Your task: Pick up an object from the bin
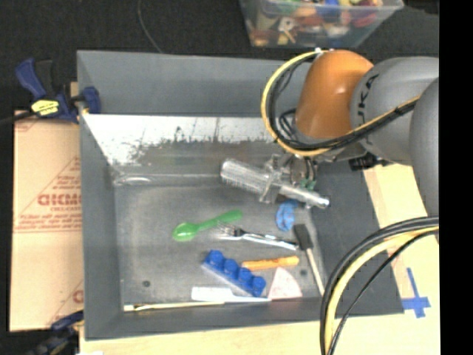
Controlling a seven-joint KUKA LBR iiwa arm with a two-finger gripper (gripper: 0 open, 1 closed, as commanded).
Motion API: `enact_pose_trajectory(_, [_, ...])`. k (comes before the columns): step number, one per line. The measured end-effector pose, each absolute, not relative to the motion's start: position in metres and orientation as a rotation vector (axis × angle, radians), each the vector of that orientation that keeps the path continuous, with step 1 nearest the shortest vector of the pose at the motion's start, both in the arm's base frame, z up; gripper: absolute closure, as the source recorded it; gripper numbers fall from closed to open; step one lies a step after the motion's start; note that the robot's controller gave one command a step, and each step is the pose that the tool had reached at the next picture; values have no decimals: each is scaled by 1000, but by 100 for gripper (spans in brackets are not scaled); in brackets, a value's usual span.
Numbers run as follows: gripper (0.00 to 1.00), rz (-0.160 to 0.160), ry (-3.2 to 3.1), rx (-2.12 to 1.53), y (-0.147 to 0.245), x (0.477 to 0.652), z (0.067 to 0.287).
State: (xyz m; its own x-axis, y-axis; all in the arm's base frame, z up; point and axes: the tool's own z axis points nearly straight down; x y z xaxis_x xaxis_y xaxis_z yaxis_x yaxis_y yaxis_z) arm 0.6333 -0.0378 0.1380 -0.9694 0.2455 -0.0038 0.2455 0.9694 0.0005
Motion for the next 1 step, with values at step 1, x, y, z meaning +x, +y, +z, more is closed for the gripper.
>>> enact_pose_trajectory(1, [100, 0, 3114, 387, -38, 633, 163])
